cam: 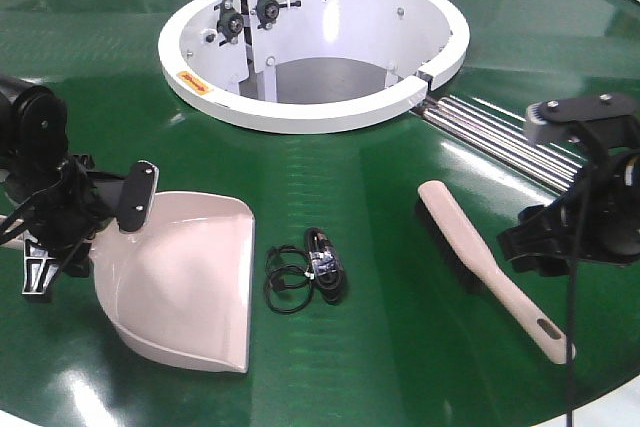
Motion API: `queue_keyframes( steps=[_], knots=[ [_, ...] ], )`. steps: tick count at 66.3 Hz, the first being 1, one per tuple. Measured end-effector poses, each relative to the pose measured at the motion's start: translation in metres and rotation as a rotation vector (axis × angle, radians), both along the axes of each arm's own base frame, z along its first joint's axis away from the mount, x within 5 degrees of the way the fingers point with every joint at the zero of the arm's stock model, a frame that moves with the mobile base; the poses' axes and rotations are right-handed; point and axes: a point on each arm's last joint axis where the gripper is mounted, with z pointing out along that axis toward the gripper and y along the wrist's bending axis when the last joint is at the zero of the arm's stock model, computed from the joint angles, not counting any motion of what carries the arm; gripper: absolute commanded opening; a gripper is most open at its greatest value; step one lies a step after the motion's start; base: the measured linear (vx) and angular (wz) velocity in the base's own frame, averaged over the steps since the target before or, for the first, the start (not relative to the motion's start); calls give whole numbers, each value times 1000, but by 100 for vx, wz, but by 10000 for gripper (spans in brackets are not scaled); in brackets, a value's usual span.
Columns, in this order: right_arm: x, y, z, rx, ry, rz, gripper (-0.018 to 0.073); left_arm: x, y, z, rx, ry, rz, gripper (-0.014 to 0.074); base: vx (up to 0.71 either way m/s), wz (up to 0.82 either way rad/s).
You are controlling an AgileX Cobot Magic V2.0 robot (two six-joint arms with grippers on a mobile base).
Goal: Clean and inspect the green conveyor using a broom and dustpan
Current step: 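Move the right gripper over the pink brush handle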
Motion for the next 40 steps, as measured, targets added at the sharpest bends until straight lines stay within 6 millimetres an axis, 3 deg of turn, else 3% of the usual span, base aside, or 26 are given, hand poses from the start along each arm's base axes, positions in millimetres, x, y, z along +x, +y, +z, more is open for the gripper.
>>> queue_keyframes(
  steps=[40],
  knots=[
    [60, 27, -52, -90, 245, 58, 474, 0, 0, 0, 0, 0, 0, -6, 0, 0]
  ],
)
